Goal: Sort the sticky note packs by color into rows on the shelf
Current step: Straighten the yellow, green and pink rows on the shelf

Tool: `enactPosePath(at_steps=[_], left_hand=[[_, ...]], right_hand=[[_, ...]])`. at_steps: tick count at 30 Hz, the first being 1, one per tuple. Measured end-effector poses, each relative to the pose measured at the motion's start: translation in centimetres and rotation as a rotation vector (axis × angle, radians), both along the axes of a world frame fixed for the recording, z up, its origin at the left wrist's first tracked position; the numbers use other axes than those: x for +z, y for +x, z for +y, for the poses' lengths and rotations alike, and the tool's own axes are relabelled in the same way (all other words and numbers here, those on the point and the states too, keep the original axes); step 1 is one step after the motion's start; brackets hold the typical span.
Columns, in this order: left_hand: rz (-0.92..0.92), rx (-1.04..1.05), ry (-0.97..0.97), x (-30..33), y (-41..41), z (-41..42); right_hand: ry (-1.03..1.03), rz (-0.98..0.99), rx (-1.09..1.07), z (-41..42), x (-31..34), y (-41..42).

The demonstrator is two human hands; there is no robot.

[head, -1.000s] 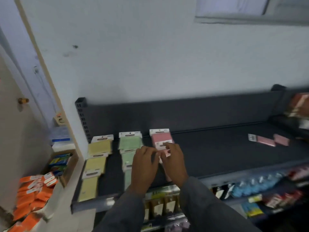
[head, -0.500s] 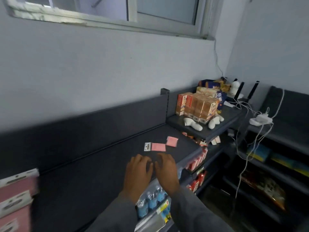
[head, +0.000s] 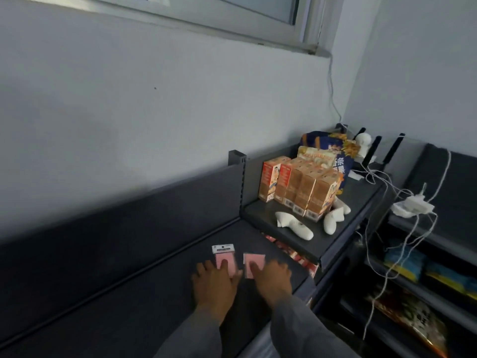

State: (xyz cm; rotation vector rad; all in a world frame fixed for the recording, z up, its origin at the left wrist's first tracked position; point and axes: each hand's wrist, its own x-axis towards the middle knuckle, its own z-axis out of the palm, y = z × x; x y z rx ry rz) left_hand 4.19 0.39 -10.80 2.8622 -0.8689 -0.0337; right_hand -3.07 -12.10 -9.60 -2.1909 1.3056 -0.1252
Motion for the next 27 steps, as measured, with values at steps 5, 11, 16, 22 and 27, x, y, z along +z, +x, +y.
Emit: enactPosePath(at_steps=[5, 11, 16, 22, 27], left_hand=[[0.174, -0.030, -0.230, -0.7, 3.1, -1.8], [0.527, 0.027, -0.626, -0.2, 4.9, -2.2], [0.289, 0.099, -0.659, -0.1, 4.6, -1.1], [0.416, 0.133, -1.018, 1.1, 1.2, -3.0], [0.962, 0.211, -1.393, 4.1, -2.2, -5.7]], right_hand=[[0.001, 0.115, 0.021, -2.1, 0.2, 3.1], [0.332, -0.198, 0.137, -3.8, 1.2, 5.3], [0.410, -0.591, 0.261, -2.1, 2.2, 6.2], [0.306, -0.629, 0.212, -1.5, 3.2, 4.3], [0.296, -0.724, 0.367, -2.8, 3.4, 2.2]])
